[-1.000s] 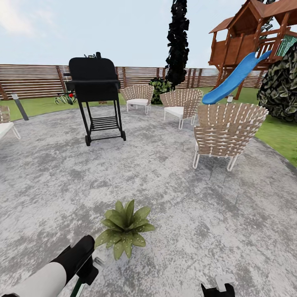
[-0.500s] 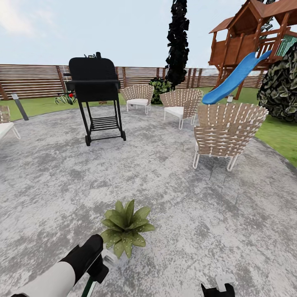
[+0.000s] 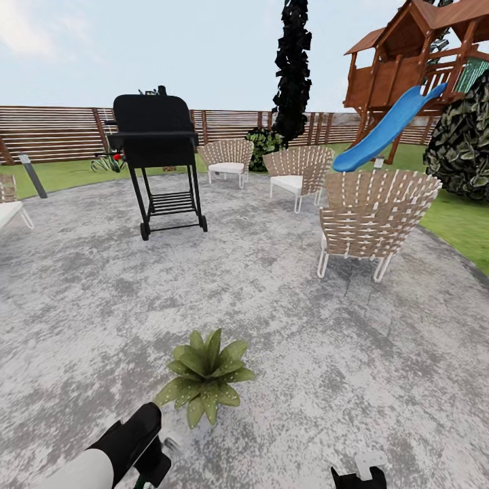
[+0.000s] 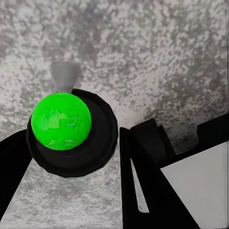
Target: Pick up the pesticide atomizer in the garden and spray insectifuge to fully cover both potted plants in the garden.
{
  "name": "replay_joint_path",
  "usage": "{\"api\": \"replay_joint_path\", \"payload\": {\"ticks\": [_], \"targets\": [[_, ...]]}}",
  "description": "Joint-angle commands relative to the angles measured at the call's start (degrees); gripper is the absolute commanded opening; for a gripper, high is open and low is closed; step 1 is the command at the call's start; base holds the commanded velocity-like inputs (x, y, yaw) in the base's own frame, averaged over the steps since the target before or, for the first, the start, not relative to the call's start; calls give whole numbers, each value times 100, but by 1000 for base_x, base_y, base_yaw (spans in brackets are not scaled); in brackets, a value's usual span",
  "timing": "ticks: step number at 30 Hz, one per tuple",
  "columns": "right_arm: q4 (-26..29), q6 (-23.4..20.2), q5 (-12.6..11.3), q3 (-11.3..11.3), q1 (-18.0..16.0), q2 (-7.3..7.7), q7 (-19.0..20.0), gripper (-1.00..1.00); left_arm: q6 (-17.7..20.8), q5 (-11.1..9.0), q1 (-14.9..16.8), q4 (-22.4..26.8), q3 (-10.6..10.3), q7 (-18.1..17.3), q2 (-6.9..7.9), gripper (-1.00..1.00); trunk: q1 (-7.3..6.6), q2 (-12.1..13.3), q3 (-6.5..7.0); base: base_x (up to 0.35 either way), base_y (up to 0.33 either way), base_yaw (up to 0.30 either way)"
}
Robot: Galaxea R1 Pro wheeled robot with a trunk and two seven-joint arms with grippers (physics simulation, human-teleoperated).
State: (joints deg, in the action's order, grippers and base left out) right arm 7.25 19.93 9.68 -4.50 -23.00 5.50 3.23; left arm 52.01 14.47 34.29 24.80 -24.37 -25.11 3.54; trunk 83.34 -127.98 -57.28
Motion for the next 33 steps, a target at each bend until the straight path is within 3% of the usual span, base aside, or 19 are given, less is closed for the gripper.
{"api": "replay_joint_path", "payload": {"ticks": [1, 6, 11, 17, 27, 30, 33], "targets": [[-4, 19, 42, -50, -3, -1, 29, 100, 0, 62, 0, 31, -22, -56, -9, -100, -1, -2, -5, 0, 0, 0], [-4, 19, 42, -51, -3, -2, 29, 100, 3, 56, 54, 82, -23, 24, -23, -100, -1, -2, -5, 81, 24, 0], [-4, 19, 43, -50, -3, -3, 29, 100, -1, 69, 55, 80, 246, 157, -30, -100, -1, -2, -5, 190, 169, 0], [-4, 19, 43, -50, -3, -5, 29, 100, -15, 64, 11, 71, 291, 164, 95, -100, -1, -2, -5, 16, 21, 0], [-4, 19, 43, -45, -3, -4, 29, 100, -18, 56, 69, 93, 284, 153, 134, -100, -1, -2, -5, -231, 0, 0], [-4, 19, 43, -48, -3, -5, 29, 100, 8, 58, 178, 116, 282, 126, 145, -100, -1, -2, -5, -23, 0, 0], [-4, 19, 43, -48, -3, -4, 29, 100, 57, 75, 494, 220, 276, 110, 157, -100, -1, -2, -5, -4, 0, 0]]}}
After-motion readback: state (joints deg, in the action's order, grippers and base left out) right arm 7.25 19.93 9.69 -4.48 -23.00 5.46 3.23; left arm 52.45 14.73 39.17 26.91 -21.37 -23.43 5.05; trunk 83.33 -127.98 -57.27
